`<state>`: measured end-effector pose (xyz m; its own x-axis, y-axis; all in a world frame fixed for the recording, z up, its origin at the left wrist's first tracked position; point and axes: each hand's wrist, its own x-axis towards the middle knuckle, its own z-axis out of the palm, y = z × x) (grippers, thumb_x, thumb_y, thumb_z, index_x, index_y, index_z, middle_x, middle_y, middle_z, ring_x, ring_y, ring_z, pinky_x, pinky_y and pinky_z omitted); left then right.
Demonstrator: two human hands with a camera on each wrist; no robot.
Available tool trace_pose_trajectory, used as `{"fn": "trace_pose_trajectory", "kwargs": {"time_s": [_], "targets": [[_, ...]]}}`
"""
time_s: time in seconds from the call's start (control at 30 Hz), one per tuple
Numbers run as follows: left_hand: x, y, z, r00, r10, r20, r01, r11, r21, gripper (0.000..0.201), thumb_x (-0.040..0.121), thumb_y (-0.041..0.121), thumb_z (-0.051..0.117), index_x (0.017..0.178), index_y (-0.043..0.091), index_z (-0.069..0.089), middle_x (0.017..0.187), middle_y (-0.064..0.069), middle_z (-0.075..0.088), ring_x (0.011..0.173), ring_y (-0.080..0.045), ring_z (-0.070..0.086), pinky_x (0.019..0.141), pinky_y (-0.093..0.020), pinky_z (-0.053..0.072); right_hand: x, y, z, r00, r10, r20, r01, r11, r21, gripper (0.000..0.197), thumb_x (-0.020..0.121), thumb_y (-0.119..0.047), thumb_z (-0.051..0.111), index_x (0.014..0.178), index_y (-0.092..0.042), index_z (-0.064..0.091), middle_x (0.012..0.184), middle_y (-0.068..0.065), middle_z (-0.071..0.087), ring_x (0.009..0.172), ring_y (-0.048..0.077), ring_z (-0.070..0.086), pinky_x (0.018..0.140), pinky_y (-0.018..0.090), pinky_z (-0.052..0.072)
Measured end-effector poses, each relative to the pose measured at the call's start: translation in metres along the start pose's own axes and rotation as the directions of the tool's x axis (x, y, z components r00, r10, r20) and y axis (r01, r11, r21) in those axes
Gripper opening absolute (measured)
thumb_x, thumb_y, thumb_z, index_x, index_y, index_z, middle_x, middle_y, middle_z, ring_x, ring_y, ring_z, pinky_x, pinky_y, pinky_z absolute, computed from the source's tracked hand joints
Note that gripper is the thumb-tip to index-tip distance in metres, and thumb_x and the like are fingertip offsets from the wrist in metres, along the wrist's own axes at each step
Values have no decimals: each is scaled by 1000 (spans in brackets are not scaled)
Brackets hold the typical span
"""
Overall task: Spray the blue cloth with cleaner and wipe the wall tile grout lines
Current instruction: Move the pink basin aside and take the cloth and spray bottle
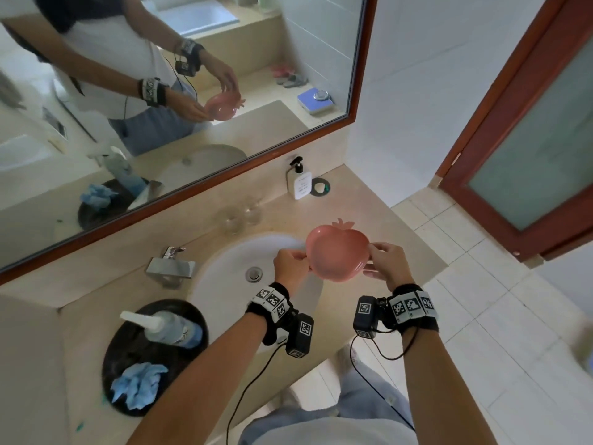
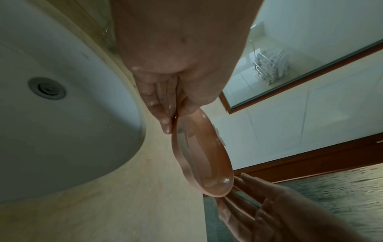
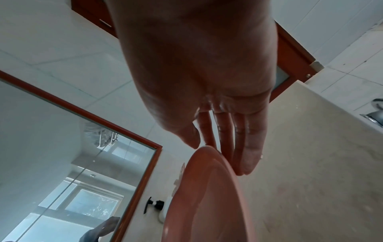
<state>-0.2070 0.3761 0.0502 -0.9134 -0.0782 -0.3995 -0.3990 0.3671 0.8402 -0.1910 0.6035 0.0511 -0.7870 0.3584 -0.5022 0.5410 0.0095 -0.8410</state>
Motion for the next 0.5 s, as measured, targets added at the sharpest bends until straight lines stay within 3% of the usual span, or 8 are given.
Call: {"fn": "trace_pose_trajectory", "kwargs": {"time_s": [0.13,0.3,0.4,0.5], "targets": [[15,4,36,998,-61,-17,61,998,4,9,87,1,74,82,-7,77,75,-16,77,63,-17,66,74,-35,63,34,1,-21,999,41,23,-41,999,-1,24,102,-18,63,120,-3,69,99,17,75,83,31,77,73,39,65],[36,18,76,990,-138,-34,138,990,-14,18,87,-2,73,74,9,78,66,-7,74,56,-10,69,56,-16,55,79,-4,-43,995,73,67,-73,997,6,22,102,-18,65,118,-5,68,101,16,75,85,29,76,69,36,63],[52,21,101,985,-168,-46,166,986,-30,22,87,-5,73,73,12,75,73,-9,77,68,-23,76,63,-25,61,109,-8,-54,989,101,105,-102,995,1,23,101,-18,66,120,-4,67,104,15,74,90,30,74,71,36,63],[66,20,117,979,-197,-52,196,980,-27,27,88,-5,73,70,15,72,76,-10,78,73,-24,78,73,-32,64,129,-8,-58,983,127,128,-128,992,-1,24,101,-19,66,121,-5,67,110,16,72,96,30,72,75,39,63]]}}
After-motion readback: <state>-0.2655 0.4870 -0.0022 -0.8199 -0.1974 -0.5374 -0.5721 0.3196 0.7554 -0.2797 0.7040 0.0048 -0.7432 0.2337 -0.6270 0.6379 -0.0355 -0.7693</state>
